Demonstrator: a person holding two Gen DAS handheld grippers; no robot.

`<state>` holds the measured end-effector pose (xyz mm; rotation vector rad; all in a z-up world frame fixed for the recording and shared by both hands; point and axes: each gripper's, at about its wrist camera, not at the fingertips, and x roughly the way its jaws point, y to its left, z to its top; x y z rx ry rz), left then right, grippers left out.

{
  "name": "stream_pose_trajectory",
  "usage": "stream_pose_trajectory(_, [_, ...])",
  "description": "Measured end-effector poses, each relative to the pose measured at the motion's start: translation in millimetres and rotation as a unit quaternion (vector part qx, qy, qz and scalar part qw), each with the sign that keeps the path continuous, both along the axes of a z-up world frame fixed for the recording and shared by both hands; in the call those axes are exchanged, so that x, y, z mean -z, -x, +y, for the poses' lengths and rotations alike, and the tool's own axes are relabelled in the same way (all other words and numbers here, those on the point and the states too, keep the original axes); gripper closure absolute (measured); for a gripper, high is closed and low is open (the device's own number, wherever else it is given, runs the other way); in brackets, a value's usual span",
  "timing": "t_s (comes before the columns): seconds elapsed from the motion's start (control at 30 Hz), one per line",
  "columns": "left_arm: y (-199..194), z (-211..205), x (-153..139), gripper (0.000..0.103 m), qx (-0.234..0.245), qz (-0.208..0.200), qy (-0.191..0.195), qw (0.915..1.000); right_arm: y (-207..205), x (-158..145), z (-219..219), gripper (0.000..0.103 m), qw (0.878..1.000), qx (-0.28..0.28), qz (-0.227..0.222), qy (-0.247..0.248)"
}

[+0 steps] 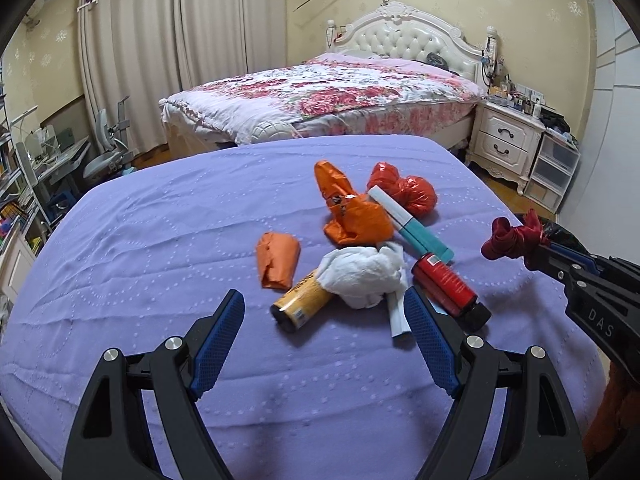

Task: Collect trash
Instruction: 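Grasp the white crumpled bag with the left tool while the right tool holds the ribbon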

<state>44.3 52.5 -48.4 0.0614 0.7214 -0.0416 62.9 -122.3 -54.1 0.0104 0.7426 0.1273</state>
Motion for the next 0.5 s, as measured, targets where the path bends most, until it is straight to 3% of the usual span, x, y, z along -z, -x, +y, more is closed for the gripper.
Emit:
stream_pose_trajectory(0.2, [-15, -17, 6, 0.026, 0.008, 0.002, -0.020, 0.9998, -4, 7, -15, 0.088, 1.000, 0.007, 0.006, -0.016])
stream_pose_trajectory(0.37, [-25, -25, 13, 0.038, 0.009, 0.014, -0.031, 0.9994, -5, 13, -22, 0.088, 1.000, 0.009, 0.012, -0.028])
stream_pose_trajectory(0.5, [-28, -27, 17, 0.053, 0.013, 0.021, -0.037, 0.9990, -6, 18, -23, 0.088, 0.999, 0.004, 0.015, -0.033])
